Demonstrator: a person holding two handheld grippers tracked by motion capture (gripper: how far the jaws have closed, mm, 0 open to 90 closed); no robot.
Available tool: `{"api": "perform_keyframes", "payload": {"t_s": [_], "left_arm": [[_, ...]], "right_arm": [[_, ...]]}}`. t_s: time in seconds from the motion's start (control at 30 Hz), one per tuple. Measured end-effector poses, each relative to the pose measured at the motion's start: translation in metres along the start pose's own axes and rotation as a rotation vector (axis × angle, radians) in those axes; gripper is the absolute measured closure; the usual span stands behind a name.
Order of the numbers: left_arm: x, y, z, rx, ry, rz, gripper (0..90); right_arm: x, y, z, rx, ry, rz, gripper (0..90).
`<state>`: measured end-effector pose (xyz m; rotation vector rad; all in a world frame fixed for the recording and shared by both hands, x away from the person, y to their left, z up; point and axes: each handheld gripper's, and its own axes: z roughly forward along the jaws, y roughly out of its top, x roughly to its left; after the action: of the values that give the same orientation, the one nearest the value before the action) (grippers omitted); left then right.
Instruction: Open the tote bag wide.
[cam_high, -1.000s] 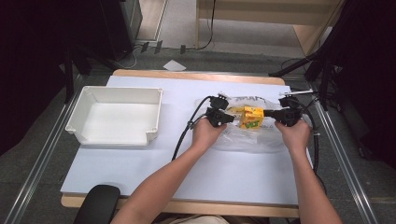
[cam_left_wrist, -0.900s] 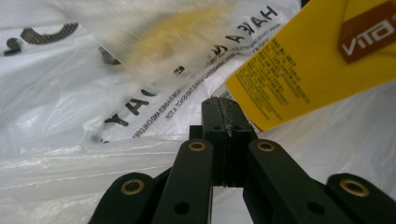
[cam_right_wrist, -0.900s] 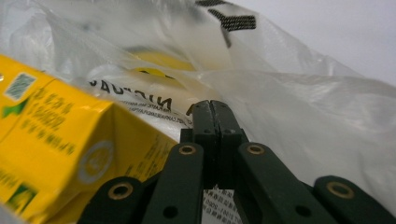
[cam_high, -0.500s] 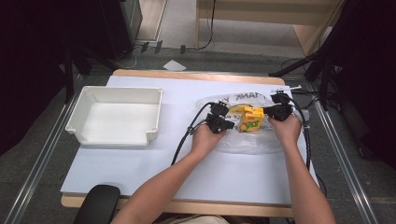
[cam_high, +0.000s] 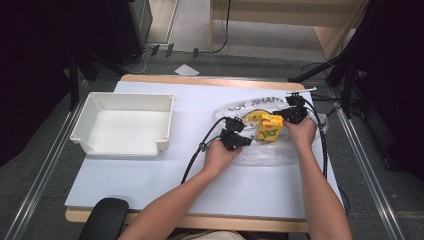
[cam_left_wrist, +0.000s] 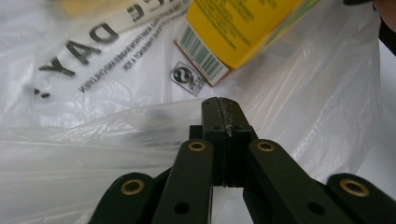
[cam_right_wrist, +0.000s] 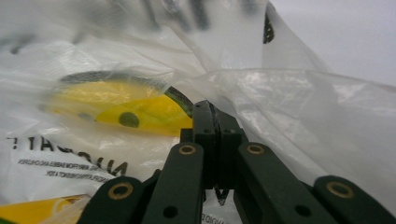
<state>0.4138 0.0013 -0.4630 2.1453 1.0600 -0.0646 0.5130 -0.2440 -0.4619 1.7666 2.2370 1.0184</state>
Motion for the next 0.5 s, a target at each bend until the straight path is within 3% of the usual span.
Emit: {"api": "perform_keyframes", "payload": {"t_s": [0.23, 0.5], "left_arm": [[-0.007, -0.01, -0.001, 0.009, -0.022, 0.015, 90.0], [-0.013, -0.022, -0.004, 0.017, -0.05, 0.027, 90.0]], "right_arm": [[-0.007, 0.005, 0.007, 0.014, -0.015, 0.005, 90.0], [-0.014, 0.006, 0.013, -0.009, -0.018, 0.023, 90.0]]}}
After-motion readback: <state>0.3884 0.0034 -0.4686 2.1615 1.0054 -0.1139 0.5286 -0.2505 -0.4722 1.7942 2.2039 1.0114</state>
